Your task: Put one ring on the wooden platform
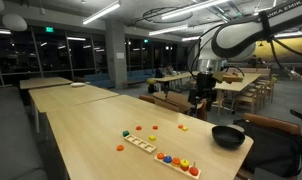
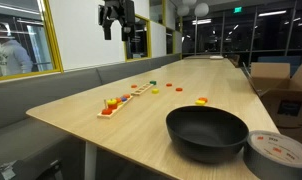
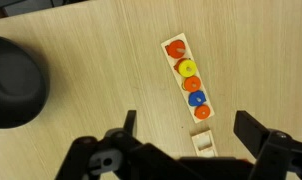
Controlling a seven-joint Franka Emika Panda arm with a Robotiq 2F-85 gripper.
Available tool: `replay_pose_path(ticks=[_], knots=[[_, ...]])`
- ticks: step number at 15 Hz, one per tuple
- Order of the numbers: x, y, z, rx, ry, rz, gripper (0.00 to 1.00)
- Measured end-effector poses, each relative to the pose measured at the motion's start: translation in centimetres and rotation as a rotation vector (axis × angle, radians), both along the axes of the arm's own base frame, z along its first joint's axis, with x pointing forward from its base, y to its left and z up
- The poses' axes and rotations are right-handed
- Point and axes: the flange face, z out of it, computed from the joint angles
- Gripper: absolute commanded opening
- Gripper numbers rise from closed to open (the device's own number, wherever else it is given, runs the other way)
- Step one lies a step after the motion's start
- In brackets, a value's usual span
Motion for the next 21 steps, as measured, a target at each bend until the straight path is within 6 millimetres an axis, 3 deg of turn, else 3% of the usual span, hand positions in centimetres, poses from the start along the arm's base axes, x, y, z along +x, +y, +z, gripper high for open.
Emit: replay_pose_path(ticks=[5, 11, 13, 21], knots=[[0.2, 0.0, 1.0, 0.000, -0.023, 0.000, 1.00], [0.4, 1.1, 0.1, -0.012, -0.018, 0.049, 1.00], [0.7, 2.9, -0.5, -0.023, -0.041, 0.121, 1.00], [3.1, 13.8, -3.5, -0.029, -0.203, 0.418, 1.00]])
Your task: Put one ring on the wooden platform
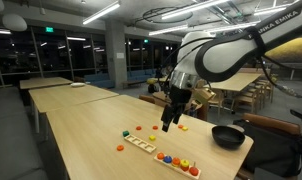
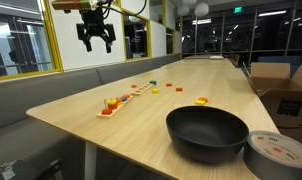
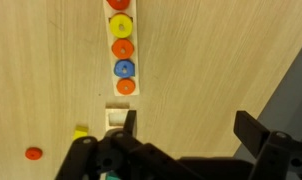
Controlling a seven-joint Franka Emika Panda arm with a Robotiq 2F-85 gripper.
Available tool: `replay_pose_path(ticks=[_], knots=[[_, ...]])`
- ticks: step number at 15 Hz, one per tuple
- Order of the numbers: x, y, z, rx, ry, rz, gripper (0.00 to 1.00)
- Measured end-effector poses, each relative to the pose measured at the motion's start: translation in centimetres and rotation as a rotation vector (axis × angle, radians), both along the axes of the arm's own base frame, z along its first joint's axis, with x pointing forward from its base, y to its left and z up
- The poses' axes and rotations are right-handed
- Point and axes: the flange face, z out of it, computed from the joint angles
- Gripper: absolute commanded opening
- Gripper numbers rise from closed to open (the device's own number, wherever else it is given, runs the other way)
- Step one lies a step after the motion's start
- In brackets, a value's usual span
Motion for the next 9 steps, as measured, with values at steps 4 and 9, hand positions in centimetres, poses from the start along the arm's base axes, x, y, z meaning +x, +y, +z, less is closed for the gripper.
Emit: replay_pose_path(ticks=[4, 9], knots=[[2.3, 4.4, -2.6, 0.019, -0.017, 0.118, 1.00], [7.2, 8.7, -7.7, 0.028, 0.038, 0.223, 1.00]])
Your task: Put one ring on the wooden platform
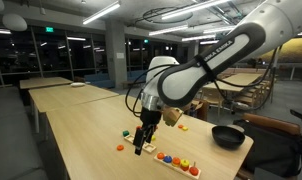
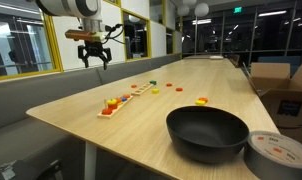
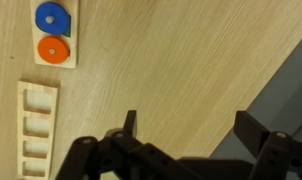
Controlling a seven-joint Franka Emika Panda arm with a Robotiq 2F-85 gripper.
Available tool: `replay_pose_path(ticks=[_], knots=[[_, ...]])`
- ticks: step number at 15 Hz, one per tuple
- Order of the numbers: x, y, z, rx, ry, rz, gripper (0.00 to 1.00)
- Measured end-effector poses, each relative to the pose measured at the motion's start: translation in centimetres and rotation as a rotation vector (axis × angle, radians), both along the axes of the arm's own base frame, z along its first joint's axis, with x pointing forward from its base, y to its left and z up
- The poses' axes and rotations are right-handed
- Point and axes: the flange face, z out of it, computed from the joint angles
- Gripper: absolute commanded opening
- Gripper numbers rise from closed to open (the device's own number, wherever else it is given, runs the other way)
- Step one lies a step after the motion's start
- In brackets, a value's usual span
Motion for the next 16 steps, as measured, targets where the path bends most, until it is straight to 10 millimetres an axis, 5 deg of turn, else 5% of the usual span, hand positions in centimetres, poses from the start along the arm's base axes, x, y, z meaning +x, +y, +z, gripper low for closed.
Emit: replay_pose_path(ticks=[9, 12, 16], knots=[[10.3, 1.3, -12.2, -0.086, 0.092, 0.068, 1.00], [13.4, 1.3, -13.6, -0.098, 0.094, 0.063, 1.00], [17.0, 1.4, -12.6, -0.091, 0.069, 0.050, 1.00]])
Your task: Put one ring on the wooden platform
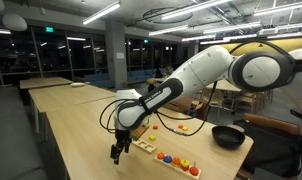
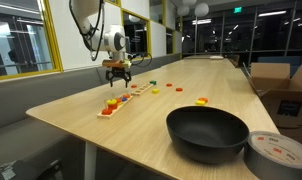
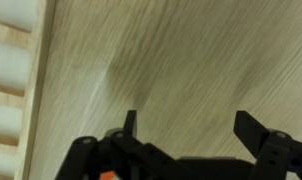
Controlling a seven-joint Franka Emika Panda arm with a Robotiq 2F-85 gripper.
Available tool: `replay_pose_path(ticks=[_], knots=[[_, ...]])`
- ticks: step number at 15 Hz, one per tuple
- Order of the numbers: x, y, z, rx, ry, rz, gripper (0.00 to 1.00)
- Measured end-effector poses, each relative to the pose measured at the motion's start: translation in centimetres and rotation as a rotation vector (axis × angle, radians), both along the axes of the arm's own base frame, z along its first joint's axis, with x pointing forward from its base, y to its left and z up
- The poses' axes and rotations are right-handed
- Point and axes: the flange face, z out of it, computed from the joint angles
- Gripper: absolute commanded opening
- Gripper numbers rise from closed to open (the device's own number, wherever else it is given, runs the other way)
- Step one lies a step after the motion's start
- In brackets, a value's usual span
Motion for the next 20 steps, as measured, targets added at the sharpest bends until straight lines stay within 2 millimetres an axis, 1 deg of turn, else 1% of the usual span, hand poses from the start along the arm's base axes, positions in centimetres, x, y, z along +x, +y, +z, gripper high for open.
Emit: replay_pose_path(ticks=[2, 5, 11, 15, 20], knots=[[1.2, -0.1, 0.5, 0.003, -0.012, -0.005, 1.00], [2.8, -0.5, 0.8, 0.004, -0.028, -0.013, 1.00], [5.6, -1.8, -0.1, -0.052, -0.087, -0.008, 1.00], [6.9, -2.2, -0.9, -0.068, -0.102, -0.014, 1.00], [7.8, -2.7, -1.6, -0.083, -0.080, -0.024, 1.00]])
